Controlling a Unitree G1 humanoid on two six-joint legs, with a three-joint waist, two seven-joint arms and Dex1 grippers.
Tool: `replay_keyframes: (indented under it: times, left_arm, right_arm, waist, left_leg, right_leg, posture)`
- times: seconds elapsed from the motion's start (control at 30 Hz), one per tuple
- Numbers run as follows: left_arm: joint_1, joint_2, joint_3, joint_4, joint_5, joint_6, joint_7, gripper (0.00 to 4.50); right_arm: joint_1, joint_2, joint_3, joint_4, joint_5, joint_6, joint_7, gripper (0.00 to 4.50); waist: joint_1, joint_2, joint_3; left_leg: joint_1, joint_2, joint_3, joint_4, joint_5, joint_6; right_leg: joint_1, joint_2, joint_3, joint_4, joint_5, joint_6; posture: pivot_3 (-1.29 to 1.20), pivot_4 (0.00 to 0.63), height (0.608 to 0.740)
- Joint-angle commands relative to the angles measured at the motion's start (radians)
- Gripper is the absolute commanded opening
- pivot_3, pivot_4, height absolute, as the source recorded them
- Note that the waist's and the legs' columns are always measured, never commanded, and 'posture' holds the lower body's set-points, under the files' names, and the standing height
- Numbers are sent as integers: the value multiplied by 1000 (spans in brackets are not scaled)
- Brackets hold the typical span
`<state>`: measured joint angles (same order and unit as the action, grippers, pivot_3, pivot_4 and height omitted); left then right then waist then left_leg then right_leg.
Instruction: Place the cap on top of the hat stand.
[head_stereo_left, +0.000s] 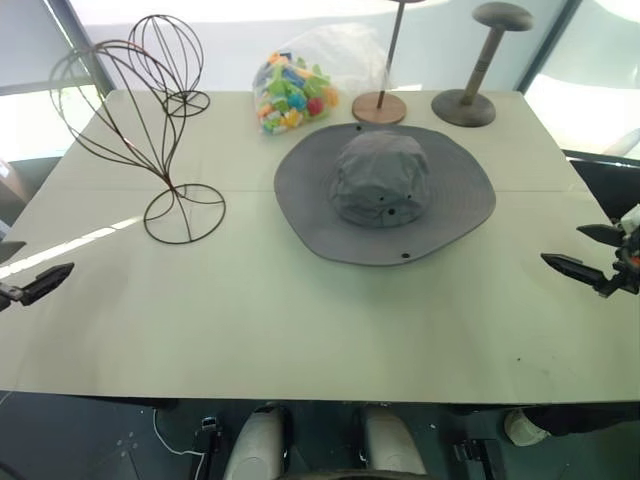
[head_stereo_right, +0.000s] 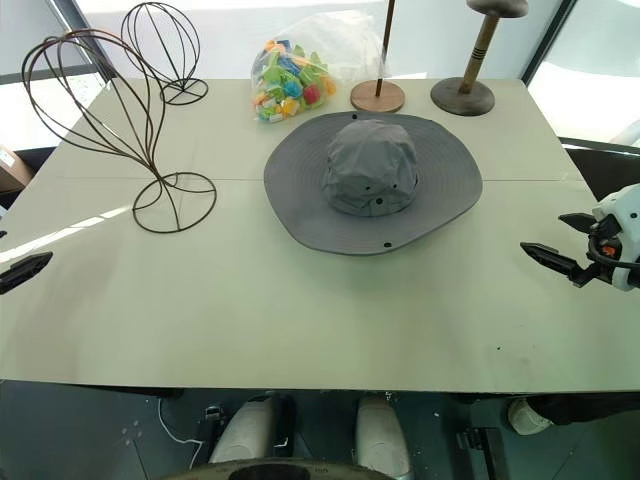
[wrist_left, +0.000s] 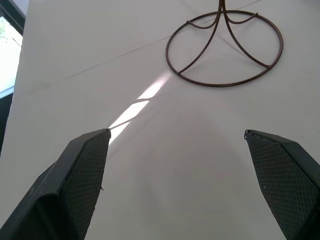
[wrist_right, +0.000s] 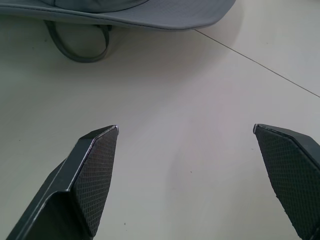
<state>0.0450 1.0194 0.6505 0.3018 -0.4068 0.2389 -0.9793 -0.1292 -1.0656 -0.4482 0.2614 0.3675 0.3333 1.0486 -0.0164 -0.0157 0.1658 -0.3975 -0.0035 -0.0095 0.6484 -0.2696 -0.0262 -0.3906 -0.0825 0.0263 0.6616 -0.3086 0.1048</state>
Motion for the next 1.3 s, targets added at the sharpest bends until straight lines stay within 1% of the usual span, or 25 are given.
replay_keyframes:
  times: [0.03, 0.27, 0.37, 0.47, 0.6, 0.73, 0.8, 0.9, 1.0, 1.13, 1.2, 1.3]
  left_arm:
    - [-7, 6, 23, -20, -15, -7, -12, 4500]
    - [-81, 16, 5, 11, -16, 31, 12, 4500]
    - [-122, 29, 5, -10, -63, 96, -27, 4500]
    - [-172, 55, -14, -72, -116, 166, -82, 4500]
    - [-215, 106, -52, -221, -230, 310, -196, 4500]
    - [-247, 150, -137, -339, -277, 362, -283, 4500]
    - [-279, 161, -179, -387, -313, 386, -326, 4500]
    - [-342, 159, -252, -448, -348, 410, -368, 4500]
    - [-395, 140, -323, -492, -359, 419, -387, 4500]
    - [-469, 96, -417, -508, -355, 416, -386, 4500]
    - [-503, 74, -466, -512, -356, 428, -398, 4500]
    - [-535, 41, -502, -511, -346, 427, -390, 4500]
  right_arm:
    - [-7, -8, -26, -14, 7, -16, 1, 4431]
    - [-13, 0, -27, -9, -16, -37, -54, 4431]
    - [-25, 2, -33, -11, -13, -30, -81, 4431]
    - [-15, -6, -26, -66, -24, -39, -95, 4431]
    - [17, -16, -32, -246, -27, -17, -104, 4431]
    - [78, -4, -50, -492, -36, 13, -132, 4431]
    - [112, 3, -38, -611, -62, 8, -152, 4431]
    - [169, 4, 5, -749, -142, -40, -176, 4431]
    - [216, 11, 68, -810, -261, -113, -214, 4431]
    - [231, 57, 192, -807, -425, -180, -313, 4431]
    - [201, 96, 283, -775, -528, -212, -381, 4431]
    - [141, 152, 376, -731, -626, -227, -446, 4431]
  waist:
    - [0, 0, 0]
    - [2, 0, 0]
    - [0, 0, 0]
    - [1, 0, 0]
    - [0, 0, 0]
    - [0, 2, 1]
    - [1, 2, 2]
    - [3, 1, 2]
    - [4, -1, 3]
    - [4, -1, 3]
    - [2, -1, 3]
    - [-1, -1, 4]
  left_leg:
    - [0, 0, 0, 0, 0, 0]
    - [0, 0, 0, 0, 0, 0]
    - [0, 0, 0, 0, 0, 0]
    - [0, 0, 0, 0, 0, 0]
    - [-1, 0, 0, 1, 0, 0]
    - [-1, 0, 0, 0, 0, 0]
    - [-1, 0, 0, 0, 0, 0]
    - [-1, 0, 0, 1, 0, 0]
    - [-1, 0, 0, 2, 0, 0]
    - [-2, -1, 0, 3, 0, 0]
    - [-2, -1, 0, 3, 0, 0]
    - [-2, -1, 0, 4, 0, 0]
  right_leg:
    - [0, 0, 0, 0, 0, 0]
    - [0, 0, 0, 0, 0, 0]
    - [0, 1, 0, 0, 0, 0]
    - [0, 2, 0, 0, 0, 0]
    - [0, 2, 0, 1, 0, 0]
    - [-1, 3, 0, 1, 0, 0]
    - [-1, 3, 0, 1, 0, 0]
    - [-1, 4, 0, 1, 0, 0]
    - [0, 4, 0, 1, 0, 0]
    - [0, 5, 0, 1, 0, 0]
    - [0, 5, 0, 1, 0, 0]
    - [-1, 5, 0, 2, 0, 0]
  posture:
    - [0, 150, 739]
    - [0, 150, 739]
    - [0, 150, 739]
    - [0, 150, 739]
    - [0, 150, 739]
    - [0, 150, 739]
    - [0, 150, 739]
    - [0, 150, 739]
    - [0, 150, 739]
    - [0, 150, 739]
    - [0, 150, 739]
    - [0, 150, 739]
